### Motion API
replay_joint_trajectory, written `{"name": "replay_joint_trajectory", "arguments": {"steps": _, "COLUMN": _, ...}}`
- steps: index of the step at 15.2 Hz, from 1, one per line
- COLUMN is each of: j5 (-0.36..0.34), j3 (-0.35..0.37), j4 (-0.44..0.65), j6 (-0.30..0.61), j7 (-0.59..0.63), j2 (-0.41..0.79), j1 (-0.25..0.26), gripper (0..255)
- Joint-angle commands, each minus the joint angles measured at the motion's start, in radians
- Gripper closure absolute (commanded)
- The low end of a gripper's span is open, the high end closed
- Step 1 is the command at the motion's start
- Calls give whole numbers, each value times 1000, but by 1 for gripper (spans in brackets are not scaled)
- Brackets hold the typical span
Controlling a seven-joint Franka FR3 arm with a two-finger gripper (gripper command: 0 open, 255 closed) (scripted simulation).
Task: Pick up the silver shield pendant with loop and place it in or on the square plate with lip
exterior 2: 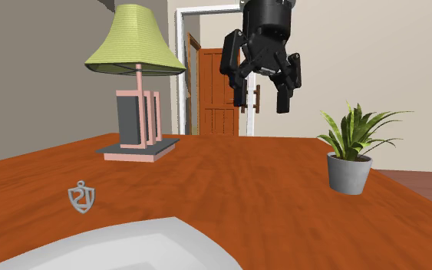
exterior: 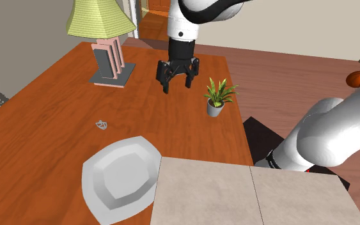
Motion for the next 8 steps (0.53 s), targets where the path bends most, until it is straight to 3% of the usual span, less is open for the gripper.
{"name": "replay_joint_trajectory", "arguments": {"steps": 1, "j5": 10, "j3": 24, "j4": 38, "j6": 29, "j7": 45, "j2": 64, "j1": 8, "gripper": 0}}
{"name": "replay_joint_trajectory", "arguments": {"steps": 8, "j5": 4, "j3": 91, "j4": 214, "j6": 112, "j7": 202, "j2": 312, "j1": 47, "gripper": 0}}
